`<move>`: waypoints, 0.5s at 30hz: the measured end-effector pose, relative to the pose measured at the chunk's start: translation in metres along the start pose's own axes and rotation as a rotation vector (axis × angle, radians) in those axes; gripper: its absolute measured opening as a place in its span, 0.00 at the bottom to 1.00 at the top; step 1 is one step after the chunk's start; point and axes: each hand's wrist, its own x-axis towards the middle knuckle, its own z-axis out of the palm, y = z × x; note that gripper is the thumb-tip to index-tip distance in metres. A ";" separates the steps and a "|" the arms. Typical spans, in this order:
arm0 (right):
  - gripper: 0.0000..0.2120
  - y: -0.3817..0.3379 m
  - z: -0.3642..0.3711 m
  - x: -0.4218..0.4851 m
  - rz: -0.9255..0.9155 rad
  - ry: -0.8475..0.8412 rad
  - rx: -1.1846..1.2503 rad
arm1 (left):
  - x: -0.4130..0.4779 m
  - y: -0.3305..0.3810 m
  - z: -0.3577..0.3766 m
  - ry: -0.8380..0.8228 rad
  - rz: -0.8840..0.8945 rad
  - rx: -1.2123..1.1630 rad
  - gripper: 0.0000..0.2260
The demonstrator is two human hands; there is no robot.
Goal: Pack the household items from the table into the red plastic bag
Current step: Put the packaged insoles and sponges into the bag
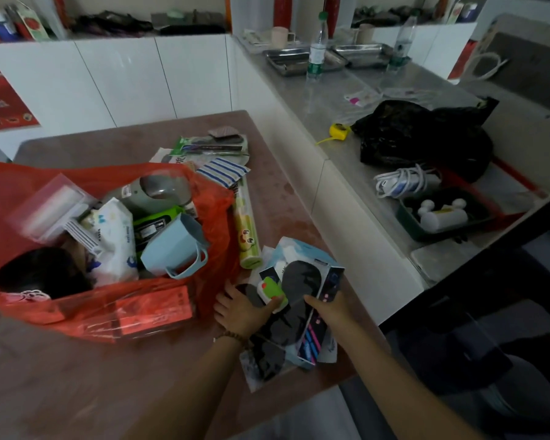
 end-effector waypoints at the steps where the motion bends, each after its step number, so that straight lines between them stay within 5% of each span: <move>1: 0.52 0.001 0.006 0.002 -0.025 0.015 -0.013 | 0.001 0.000 -0.002 -0.010 -0.037 -0.023 0.58; 5: 0.58 -0.001 0.009 0.002 -0.013 0.024 0.129 | 0.002 0.001 -0.008 -0.087 -0.118 -0.088 0.59; 10: 0.34 0.006 -0.001 -0.003 0.089 -0.247 0.315 | 0.002 0.004 0.000 -0.315 0.140 -0.268 0.34; 15: 0.25 0.013 -0.009 -0.004 0.152 -0.356 0.383 | -0.017 0.006 0.016 -0.286 0.190 -0.183 0.34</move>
